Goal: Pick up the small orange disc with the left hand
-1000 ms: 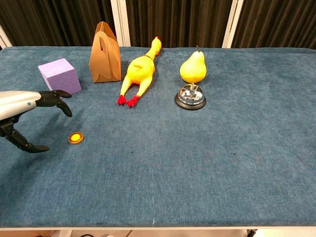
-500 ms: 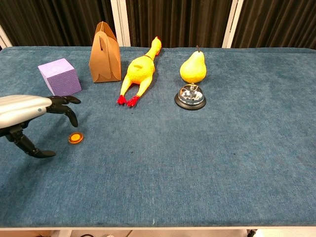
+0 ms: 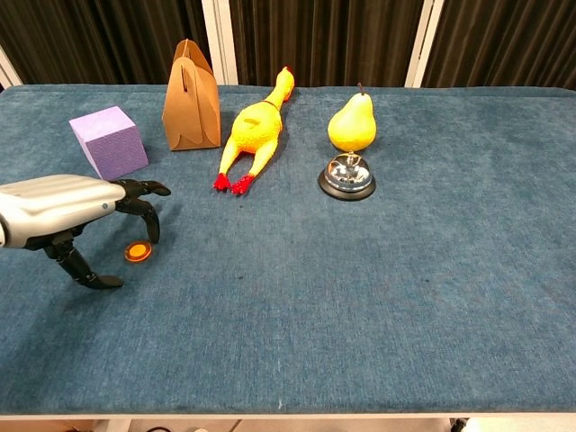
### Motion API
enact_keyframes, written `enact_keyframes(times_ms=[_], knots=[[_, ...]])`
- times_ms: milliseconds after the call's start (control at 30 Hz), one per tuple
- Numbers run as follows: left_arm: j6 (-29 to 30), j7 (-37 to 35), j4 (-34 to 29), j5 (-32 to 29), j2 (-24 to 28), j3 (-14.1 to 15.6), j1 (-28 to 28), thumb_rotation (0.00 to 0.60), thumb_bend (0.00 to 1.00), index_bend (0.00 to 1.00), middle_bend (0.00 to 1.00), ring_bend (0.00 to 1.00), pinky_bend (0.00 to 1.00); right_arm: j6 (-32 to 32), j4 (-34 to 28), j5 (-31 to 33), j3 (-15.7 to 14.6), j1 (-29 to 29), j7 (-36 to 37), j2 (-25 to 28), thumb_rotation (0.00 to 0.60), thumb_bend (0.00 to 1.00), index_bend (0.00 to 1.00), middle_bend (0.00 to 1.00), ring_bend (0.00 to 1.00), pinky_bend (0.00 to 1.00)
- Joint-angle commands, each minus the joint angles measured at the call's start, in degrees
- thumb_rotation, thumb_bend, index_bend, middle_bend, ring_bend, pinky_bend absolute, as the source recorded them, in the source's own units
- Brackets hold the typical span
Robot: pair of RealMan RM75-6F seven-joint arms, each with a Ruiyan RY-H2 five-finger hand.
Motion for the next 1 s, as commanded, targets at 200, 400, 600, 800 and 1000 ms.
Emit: enact_keyframes(times_ms=[200,400,600,800,1000], knots=[[-0.06,0.86,-0.23,-1.68,0.23,-0.05,-1.03,0.600,0.19,0.42,0.00,0.00,0.13,-0.05,-0.02,0.01,-0.05,0.03,-0.16,-0.07,0.600,0.92,0.15,0.15,0.17,0.15],[-0.63,1.42,0.07,-2.79,0.32,-0.22,-2.21,0.600,0.20,0.42,0.00,0.00,0.13,-0.14,-0.09,0.04,-0.09,0.09,-0.33,-0.08,0.600,0.92,0.15,0.15,0.17,0.15],[-1.08,1.53,0.51,-4.13,0.48,-0.34,-3.15,0.600,0.20,0.42,0.00,0.00,0.13,-0.10,-0.08,0.01,-0.10,0.08,-0.28,-0.04,0.600,0.92,0.15,0.15,0.17,0.15],[-1.02,2.08,-0.09,-4.68,0.92,0.19,-3.69,0.600,0.25,0.46,0.00,0.00,0.13,-0.26,-0.03,0.00,-0.15,0.14,-0.21,-0.06,0.600,0.92,0.15,0.15,0.17,0.15],[-1.15,1.58,0.03,-5.67,1.07,0.77,-3.81,0.600,0.27,0.46,0.00,0.00,0.13,-0.06,-0.05,0.02,-0.07,0.08,-0.18,-0.08,0.600,0.92,0.15,0.15,0.17,0.15]])
